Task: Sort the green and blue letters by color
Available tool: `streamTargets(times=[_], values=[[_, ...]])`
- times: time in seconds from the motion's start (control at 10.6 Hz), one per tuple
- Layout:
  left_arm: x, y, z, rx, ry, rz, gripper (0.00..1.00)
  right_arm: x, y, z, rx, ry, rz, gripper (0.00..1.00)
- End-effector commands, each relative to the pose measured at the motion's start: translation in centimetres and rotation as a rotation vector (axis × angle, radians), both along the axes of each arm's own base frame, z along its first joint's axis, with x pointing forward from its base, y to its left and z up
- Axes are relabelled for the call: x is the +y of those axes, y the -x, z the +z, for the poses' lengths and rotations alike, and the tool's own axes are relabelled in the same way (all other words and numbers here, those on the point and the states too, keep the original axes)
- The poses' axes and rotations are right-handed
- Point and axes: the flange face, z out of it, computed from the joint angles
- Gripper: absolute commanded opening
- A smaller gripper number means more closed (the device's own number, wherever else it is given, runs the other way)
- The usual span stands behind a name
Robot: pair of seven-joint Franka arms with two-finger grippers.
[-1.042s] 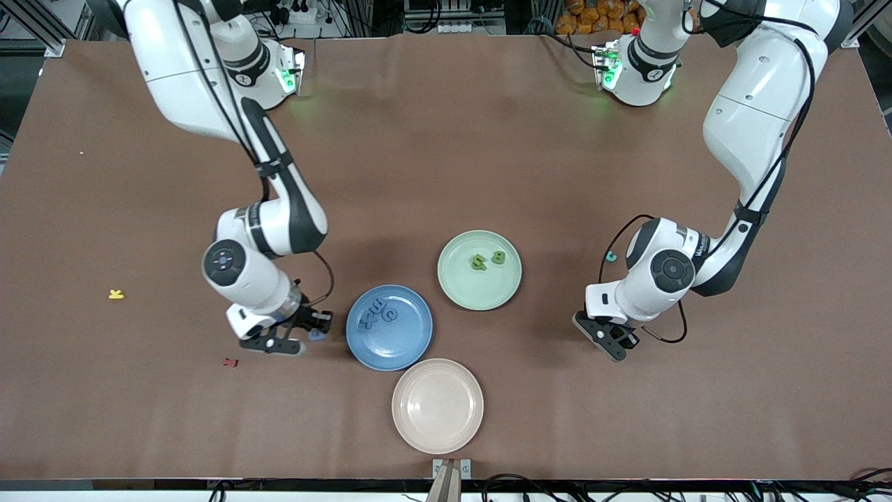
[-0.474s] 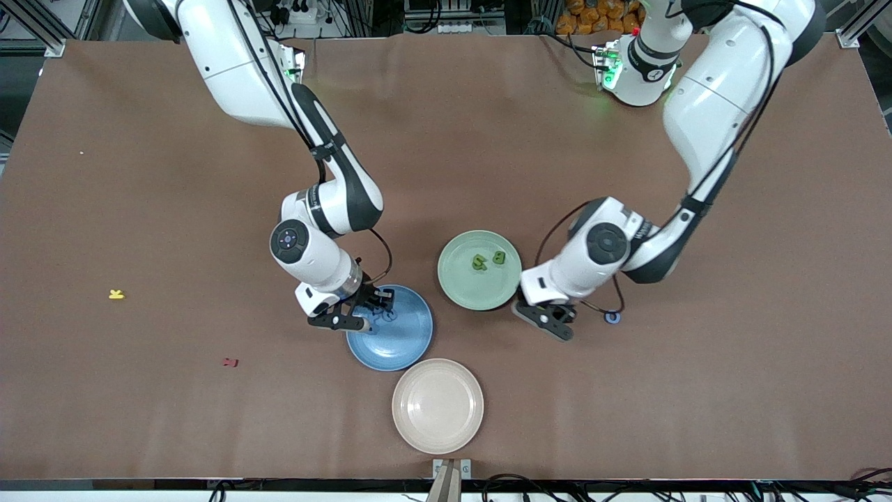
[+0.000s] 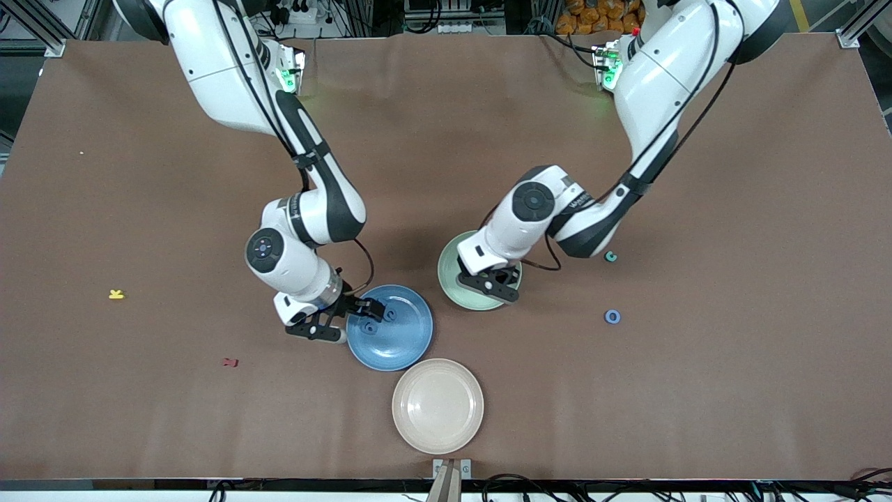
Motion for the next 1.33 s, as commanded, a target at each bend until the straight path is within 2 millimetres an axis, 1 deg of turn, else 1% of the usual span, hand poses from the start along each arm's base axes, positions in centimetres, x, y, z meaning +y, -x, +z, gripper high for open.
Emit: streamTargets(times=[0.0, 0.09, 0.19, 0.28, 0.38, 0.47, 0.57, 0.66, 0.76, 0.85, 0.95, 1.04, 1.14, 1.23], values=[[-2.3, 2.3, 1.0, 0.005, -0.039, 0.096, 1.0, -6.5, -1.9, 3.0, -0.017, 0.029, 0.092, 1.0], [-2.3, 2.3, 1.8, -0.012, -0.045, 0.09, 1.0, -9.5, -2.8, 3.4, -0.041, 0.076, 0.144, 1.0], [-2.1, 2.2, 3.3, -0.019, -0.065, 0.092, 1.0, -12.6, -3.5, 3.6, -0.056, 0.114, 0.166, 1.0], [-0.9, 1.4, 5.3, -0.027, -0.097, 0.101, 1.0, -14.8, -3.9, 3.6, -0.062, 0.144, 0.191, 1.0], [0.8, 0.5, 7.8, -0.024, -0.123, 0.138, 1.0, -17.5, -4.4, 3.7, -0.071, 0.168, 0.209, 1.0], [1.9, 0.6, 10.6, -0.016, -0.17, 0.155, 1.0, -19.6, -4.6, 4.8, -0.082, 0.17, 0.214, 1.0], [3.3, 0.3, 13.5, -0.002, -0.207, 0.189, 1.0, -22.1, -4.4, 6.4, -0.077, 0.16, 0.191, 1.0], [5.0, 0.2, 16.2, 0.001, -0.251, 0.213, 1.0, -24.4, -4.1, 8.6, -0.048, 0.141, 0.17, 1.0], [7.0, -0.2, 19.3, -0.016, -0.27, 0.233, 1.0, -26.1, -3.6, 10.9, -0.026, 0.122, 0.156, 1.0], [9.1, -0.4, 22.5, -0.019, -0.256, 0.245, 1.0, -27.4, -3.0, 13.5, -0.012, 0.148, 0.177, 1.0], [12.0, -1.0, 25.8, -0.011, -0.219, 0.276, 1.0, -28.5, -2.2, 16.5, 0.011, 0.194, 0.208, 1.0], [14.6, -0.8, 29.1, 0.006, -0.189, 0.331, 1.0, -29.1, -1.4, 18.7, 0.053, 0.188, 0.212, 1.0], [16.8, -0.2, 32.0, 0.018, -0.18, 0.36, 1.0, -29.7, -0.8, 21.2, 0.109, 0.173, 0.217, 1.0], [18.7, 0.2, 34.2, 0.04, -0.196, 0.368, 1.0, -29.9, -0.4, 24.6, 0.148, 0.161, 0.229, 1.0]])
